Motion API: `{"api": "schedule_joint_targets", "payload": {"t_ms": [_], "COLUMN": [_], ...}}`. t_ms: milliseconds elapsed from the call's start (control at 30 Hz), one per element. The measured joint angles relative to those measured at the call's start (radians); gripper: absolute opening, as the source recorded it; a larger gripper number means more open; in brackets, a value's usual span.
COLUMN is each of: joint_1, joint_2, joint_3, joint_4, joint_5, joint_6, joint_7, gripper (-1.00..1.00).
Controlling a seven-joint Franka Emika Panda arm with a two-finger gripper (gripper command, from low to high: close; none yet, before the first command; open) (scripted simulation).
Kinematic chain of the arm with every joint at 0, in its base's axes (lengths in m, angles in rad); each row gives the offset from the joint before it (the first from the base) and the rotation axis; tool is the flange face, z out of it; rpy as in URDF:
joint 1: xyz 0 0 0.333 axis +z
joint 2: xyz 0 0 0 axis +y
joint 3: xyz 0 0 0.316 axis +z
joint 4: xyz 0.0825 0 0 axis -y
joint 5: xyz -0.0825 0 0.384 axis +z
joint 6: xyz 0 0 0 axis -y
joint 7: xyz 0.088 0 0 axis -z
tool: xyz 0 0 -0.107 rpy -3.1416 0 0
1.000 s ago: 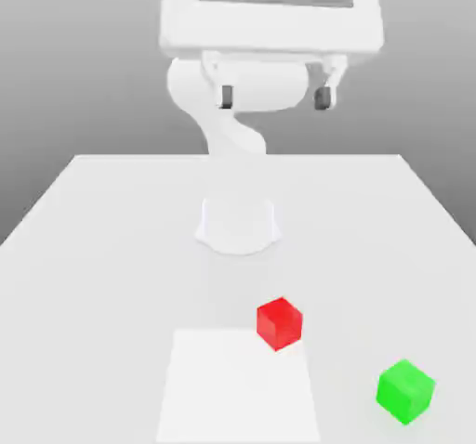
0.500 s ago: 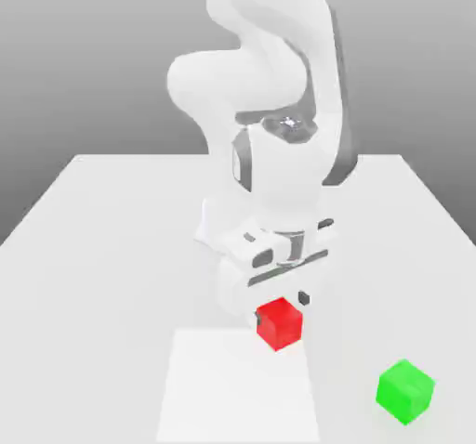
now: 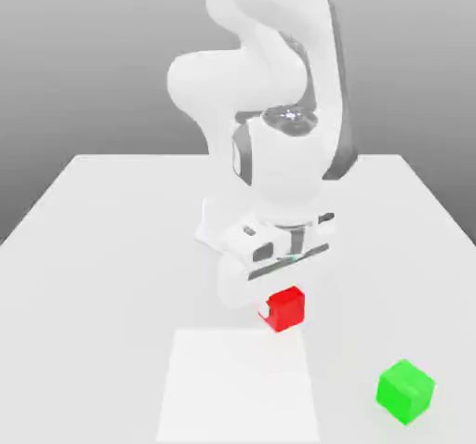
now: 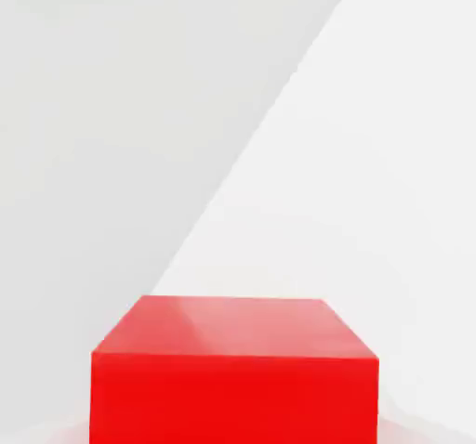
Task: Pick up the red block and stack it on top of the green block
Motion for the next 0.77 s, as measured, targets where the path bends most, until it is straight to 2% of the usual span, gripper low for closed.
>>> {"api": "schedule_joint_targets", "payload": {"t_ms": [100, 467, 633, 667, 767], "joint_1": [0.011, 0.167, 0.194, 0.196, 0.196], "joint_2": [0.011, 0.211, 0.371, 0.394, 0.394], "joint_3": [0.03, 0.09, 0.076, 0.073, 0.073], "joint_4": [0.074, 0.469, 0.52, 0.522, 0.522], "joint_5": [-0.004, -0.024, -0.052, -0.056, -0.056], "joint_6": [-0.064, -0.258, -0.149, -0.128, -0.128], "joint_7": [0.096, 0.58, 0.653, 0.657, 0.657], "gripper": [-1.0, -1.0, -1.0, 1.0, 1.0]}}
